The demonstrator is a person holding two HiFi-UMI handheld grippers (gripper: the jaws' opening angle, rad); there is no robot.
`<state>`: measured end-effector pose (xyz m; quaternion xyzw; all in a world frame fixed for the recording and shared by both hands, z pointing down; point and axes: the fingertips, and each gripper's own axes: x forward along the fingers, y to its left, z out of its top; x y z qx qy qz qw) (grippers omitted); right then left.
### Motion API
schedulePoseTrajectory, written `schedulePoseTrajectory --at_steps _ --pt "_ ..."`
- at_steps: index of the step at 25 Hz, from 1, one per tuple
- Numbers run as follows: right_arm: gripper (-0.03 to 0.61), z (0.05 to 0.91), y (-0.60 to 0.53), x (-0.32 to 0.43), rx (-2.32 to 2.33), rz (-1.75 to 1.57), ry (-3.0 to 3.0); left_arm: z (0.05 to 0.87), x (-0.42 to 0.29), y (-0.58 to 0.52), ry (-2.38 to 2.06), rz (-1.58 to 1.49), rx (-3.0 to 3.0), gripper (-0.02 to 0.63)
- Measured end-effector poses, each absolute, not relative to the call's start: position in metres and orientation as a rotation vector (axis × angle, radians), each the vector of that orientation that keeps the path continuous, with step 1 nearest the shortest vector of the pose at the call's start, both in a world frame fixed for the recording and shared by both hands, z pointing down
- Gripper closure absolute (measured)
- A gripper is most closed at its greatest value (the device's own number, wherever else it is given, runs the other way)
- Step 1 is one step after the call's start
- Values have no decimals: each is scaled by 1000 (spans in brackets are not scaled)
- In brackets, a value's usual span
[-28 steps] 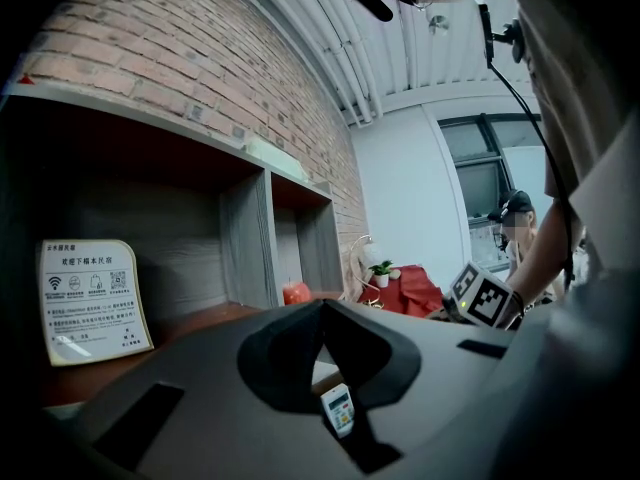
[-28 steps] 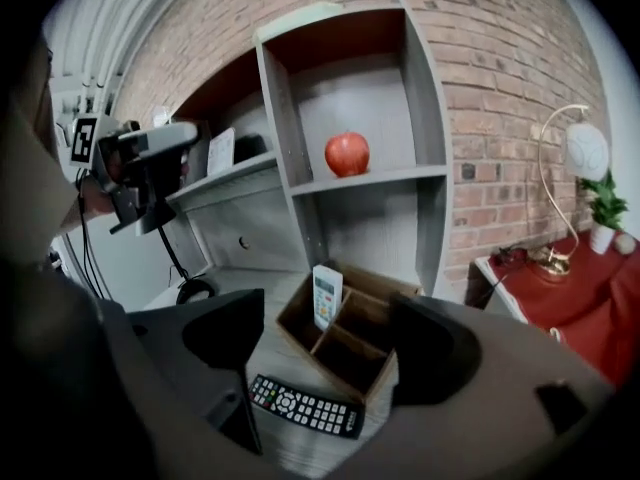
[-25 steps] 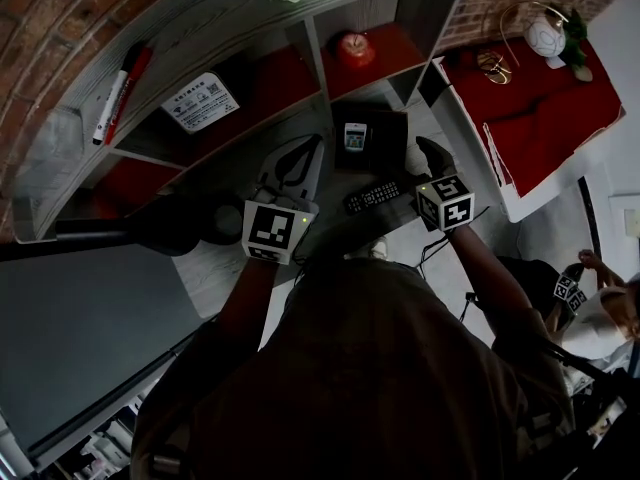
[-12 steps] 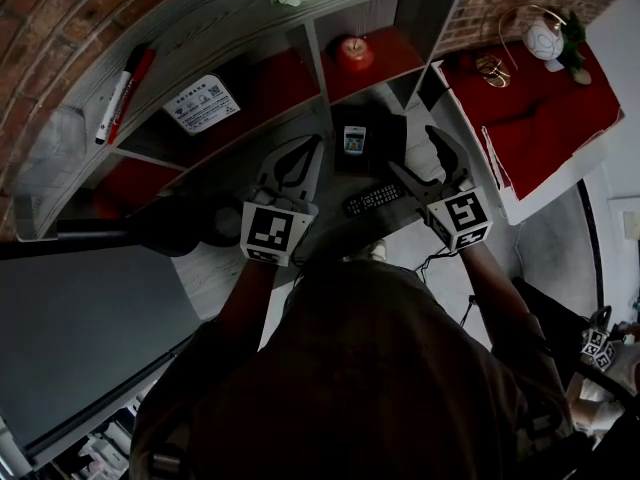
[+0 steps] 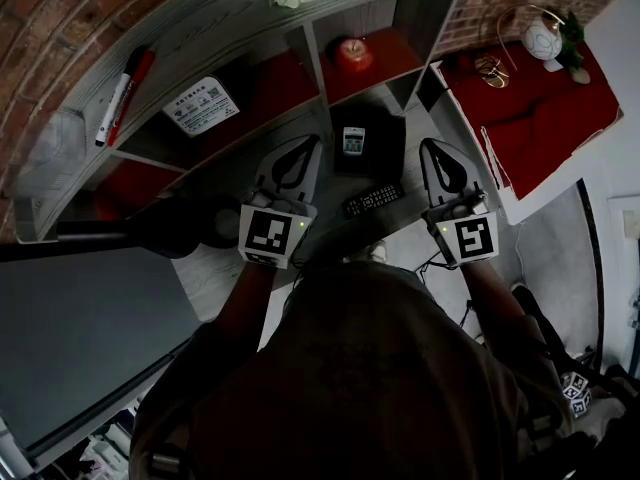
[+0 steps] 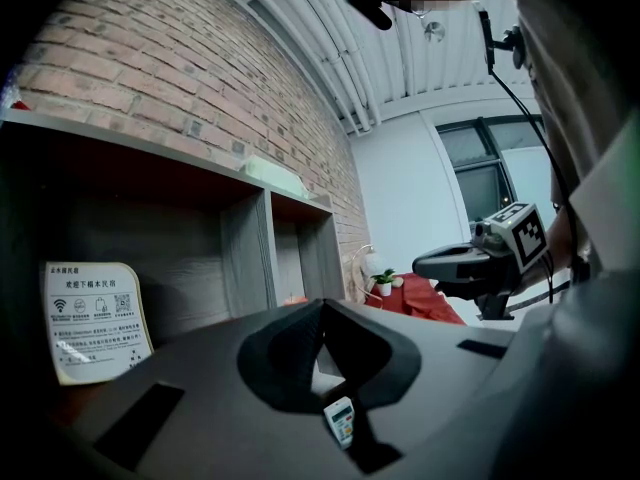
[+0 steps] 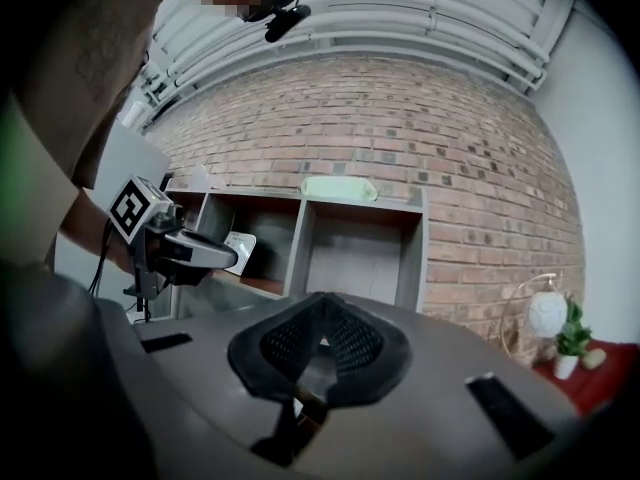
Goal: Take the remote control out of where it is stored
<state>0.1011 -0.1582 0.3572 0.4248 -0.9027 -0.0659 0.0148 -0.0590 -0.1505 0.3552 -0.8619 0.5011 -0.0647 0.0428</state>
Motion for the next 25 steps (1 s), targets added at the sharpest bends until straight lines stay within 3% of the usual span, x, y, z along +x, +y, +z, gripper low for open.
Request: schedulePoseTrajectory --at_steps 25 --pt "566 369 -142 105 1306 -162 -2807 367 -63 -144 1552 -213 -2647 601"
